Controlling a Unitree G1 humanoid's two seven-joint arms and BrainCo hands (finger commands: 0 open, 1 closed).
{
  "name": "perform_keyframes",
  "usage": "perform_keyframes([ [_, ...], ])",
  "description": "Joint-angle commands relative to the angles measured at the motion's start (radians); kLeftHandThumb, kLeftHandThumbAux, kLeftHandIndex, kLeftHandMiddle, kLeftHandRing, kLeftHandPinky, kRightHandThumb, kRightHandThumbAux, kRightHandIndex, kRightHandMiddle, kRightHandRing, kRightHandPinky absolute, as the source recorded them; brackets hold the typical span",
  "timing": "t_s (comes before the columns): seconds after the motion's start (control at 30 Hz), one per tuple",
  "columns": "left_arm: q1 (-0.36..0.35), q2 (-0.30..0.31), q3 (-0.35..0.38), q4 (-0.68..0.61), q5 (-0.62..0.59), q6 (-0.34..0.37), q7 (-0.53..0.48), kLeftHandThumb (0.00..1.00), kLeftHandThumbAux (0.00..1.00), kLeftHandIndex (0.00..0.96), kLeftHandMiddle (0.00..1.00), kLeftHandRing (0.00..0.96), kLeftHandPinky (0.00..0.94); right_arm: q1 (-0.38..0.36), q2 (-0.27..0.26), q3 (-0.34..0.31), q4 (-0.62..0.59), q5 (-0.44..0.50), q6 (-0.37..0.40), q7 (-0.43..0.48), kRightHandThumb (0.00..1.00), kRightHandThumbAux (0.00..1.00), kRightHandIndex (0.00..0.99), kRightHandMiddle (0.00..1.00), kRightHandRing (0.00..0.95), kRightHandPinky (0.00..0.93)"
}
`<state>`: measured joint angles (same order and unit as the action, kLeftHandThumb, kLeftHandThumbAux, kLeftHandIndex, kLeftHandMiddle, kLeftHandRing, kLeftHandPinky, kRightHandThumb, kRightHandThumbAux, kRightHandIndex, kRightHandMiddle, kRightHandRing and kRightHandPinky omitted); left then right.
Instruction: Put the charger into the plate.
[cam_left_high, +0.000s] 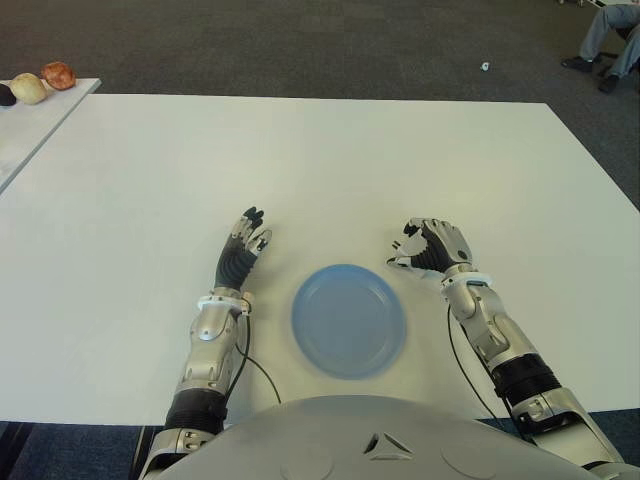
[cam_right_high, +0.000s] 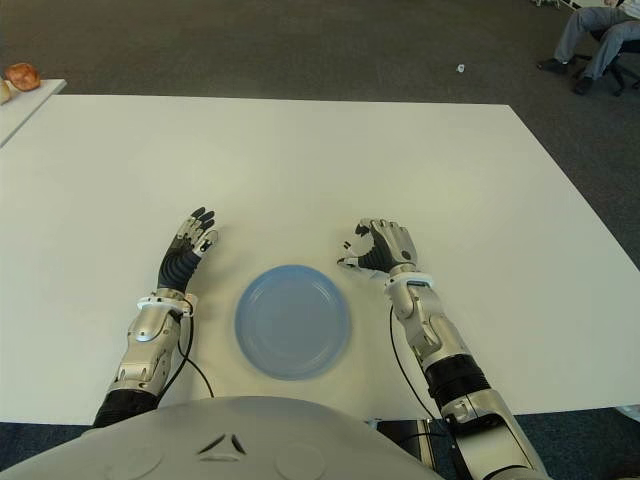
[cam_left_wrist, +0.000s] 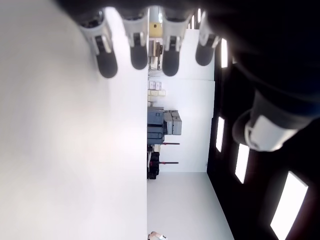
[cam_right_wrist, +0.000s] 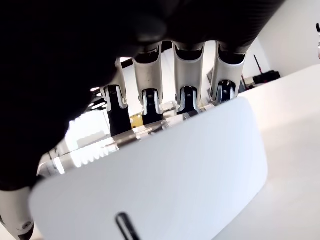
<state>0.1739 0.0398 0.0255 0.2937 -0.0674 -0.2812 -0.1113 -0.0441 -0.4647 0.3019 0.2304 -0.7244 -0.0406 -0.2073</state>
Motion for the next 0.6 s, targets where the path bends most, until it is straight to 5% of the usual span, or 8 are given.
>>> perform_keyframes([
  [0.03,0.037,0.011,0.001,0.041,0.006,0.043,-0.009,0.0,0.547,0.068,0.11,0.079,0.04,0.013,0.009,0.008,-0.005,-0.001,0.015,0.026,0.952,0.657,0.39,0.484,0.52,0.605],
  [0.43,0.038,0.02,-0.002,0.04,0.008,0.035,-0.013,0.0,0.552,0.07,0.103,0.066,0.019,0.0,-0.022,0.038,0.013,-0.076,-0.025,-0.02,0.949,0.655,0.379,0.504,0.536,0.629],
  [0.6,0.038,0.026,-0.003,0.04,0.007,0.034,-0.019,0.0,0.543,0.07,0.099,0.06,0.009,-0.005,-0.033,0.049,0.027,-0.097,-0.052,-0.052,0.942,0.66,0.386,0.462,0.512,0.536],
])
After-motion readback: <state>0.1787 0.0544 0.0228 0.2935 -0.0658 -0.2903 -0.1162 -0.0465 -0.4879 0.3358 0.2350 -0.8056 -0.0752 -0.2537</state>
